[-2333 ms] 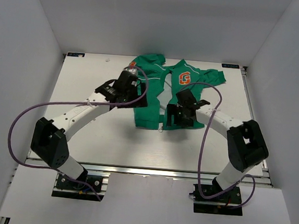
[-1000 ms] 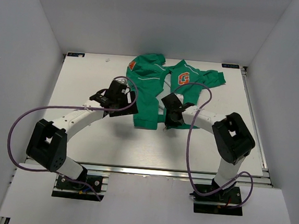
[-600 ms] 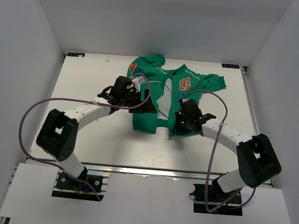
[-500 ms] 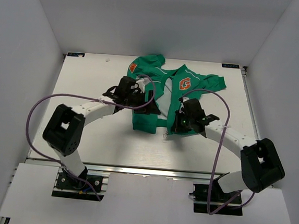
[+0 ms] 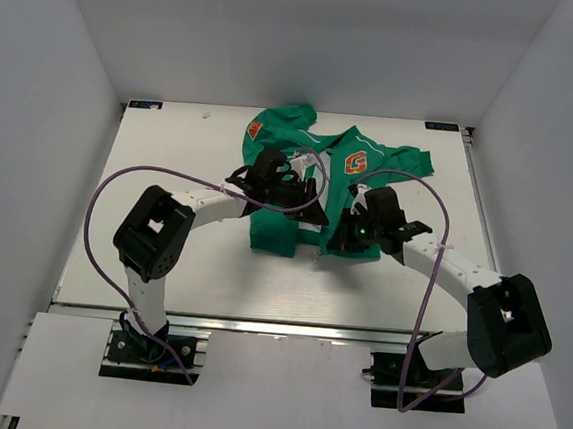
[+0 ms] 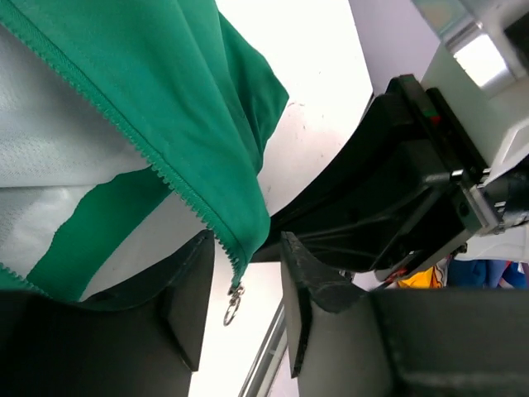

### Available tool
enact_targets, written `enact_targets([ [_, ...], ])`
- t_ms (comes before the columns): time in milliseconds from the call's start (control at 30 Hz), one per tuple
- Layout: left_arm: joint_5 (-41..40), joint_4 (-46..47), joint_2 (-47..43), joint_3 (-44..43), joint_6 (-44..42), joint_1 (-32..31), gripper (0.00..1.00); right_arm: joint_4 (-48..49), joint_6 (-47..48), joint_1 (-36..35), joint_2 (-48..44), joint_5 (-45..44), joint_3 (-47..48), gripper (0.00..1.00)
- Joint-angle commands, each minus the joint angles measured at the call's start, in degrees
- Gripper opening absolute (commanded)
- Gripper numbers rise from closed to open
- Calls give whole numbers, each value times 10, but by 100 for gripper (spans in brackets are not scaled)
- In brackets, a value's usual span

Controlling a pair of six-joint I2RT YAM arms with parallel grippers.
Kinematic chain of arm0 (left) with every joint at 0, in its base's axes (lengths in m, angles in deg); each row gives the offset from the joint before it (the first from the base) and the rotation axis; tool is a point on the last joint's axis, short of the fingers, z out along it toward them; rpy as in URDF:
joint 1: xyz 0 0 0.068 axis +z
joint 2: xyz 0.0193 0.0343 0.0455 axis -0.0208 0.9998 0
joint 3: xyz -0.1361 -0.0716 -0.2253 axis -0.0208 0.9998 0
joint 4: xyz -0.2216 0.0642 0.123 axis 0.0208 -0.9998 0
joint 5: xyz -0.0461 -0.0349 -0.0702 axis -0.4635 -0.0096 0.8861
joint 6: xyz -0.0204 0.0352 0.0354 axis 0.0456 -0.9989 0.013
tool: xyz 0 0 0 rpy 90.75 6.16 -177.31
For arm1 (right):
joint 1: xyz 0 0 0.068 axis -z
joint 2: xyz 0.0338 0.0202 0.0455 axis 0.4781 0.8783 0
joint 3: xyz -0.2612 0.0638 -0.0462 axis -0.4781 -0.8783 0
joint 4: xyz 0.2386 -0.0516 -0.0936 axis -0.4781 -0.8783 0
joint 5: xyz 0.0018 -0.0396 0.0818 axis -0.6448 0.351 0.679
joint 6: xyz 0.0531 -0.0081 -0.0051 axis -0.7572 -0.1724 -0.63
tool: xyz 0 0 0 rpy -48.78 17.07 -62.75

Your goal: Zip up the jacket

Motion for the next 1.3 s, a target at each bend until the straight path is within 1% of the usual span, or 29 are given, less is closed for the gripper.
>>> enact_targets([
  [0,19,9,0,-14,-5,-3,47,23,-7,17,-20,35,-12,0],
  [100,16,4,10,-22,-7,-9,47,38,-17,22,-31,57,-29,0],
  [167,11,-8,19,-29,-11,-12,51,47,-21,26,-43,56,-39,0],
  [200,6,-20,21,-40,-22,-16,54,49,-22,31,-46,57,-43,0],
  [233,2,-39,22,-43,-26,-17,60,49,-22,33,-48,60,-43,0],
  [300,-3,-55,26,-50,-38,-21,66,46,-25,38,-50,66,-44,0],
  [367,-3,-55,26,-48,-39,-23,67,45,-25,41,-50,71,-43,0],
  [433,-3,-53,26,-47,-42,-30,66,49,-28,42,-49,78,-43,0],
  [533,0,-47,29,-46,-42,-38,49,61,-29,44,-51,96,-45,0],
  [567,4,-44,30,-47,-37,-39,28,63,-31,44,-53,97,-46,0],
  [633,11,-34,34,-47,-31,-39,5,64,-34,48,-55,97,-50,0],
  [667,18,-23,33,-41,-18,-39,0,76,-39,54,-64,113,-63,0],
  [700,18,-23,33,-41,-14,-39,0,76,-39,54,-64,113,-71,0],
  [733,25,11,31,-36,-4,-39,0,83,-43,60,-65,131,-78,3],
  [800,43,42,28,-18,23,-39,0,115,-55,69,-72,148,-99,11],
  [833,48,70,26,-13,33,-39,0,127,-64,70,-76,165,-107,21],
  [900,58,90,26,-2,51,-39,0,157,-71,76,-77,176,-118,29],
  [933,59,93,25,0,55,-39,0,166,-74,77,-77,187,-127,38],
  [1033,62,106,23,10,67,-39,0,196,-83,84,-78,209,-142,52],
  [1100,68,129,22,23,84,-39,0,218,-95,90,-82,219,-149,57],
  [1200,77,157,21,36,105,-39,0,233,-104,96,-91,218,-163,58],
  [1267,75,159,20,40,107,-39,0,239,-105,99,-93,220,-166,58],
])
